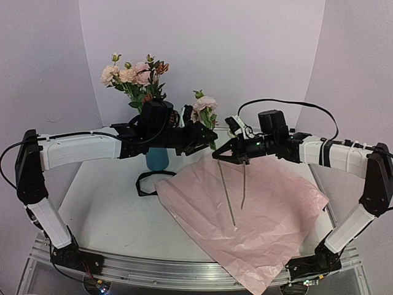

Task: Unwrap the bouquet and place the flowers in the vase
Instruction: Insert the fake flower into the vase.

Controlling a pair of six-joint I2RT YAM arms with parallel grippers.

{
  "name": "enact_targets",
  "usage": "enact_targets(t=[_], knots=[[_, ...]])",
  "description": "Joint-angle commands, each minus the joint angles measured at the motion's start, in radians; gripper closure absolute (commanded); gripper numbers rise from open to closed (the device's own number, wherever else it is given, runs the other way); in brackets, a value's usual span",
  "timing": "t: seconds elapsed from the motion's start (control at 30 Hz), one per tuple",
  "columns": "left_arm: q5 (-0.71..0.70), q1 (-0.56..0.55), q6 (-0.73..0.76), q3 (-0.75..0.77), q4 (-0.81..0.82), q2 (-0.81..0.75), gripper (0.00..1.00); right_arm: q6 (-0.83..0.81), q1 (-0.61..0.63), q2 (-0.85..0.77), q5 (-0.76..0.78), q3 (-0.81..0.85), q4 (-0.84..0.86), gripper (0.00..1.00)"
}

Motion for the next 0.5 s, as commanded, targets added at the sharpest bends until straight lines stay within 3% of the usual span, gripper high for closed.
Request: enact_targets(t=[0.0,0.13,0.4,0.47], knots=[[0.037,-0.005,-0.012,0.053,0.042,0.012,0.52,-0.003,0.006,-0.044,-0.033,0.026,0.041,1.0],[0.045,-0.005,-0.007,0.06,0.042,0.02,0.6,-0.003,0.007,-0.037,-0.035,0.033,0.043,1.0],[0.063,-0.004,0.0,0.074,0.042,0.04,0.68,-0.002,0.01,-0.021,-0.042,0.044,0.046,1.0],[0.067,-0.004,0.005,0.075,0.042,0.043,0.8,-0.002,0.01,-0.02,-0.043,0.045,0.047,1.0]])
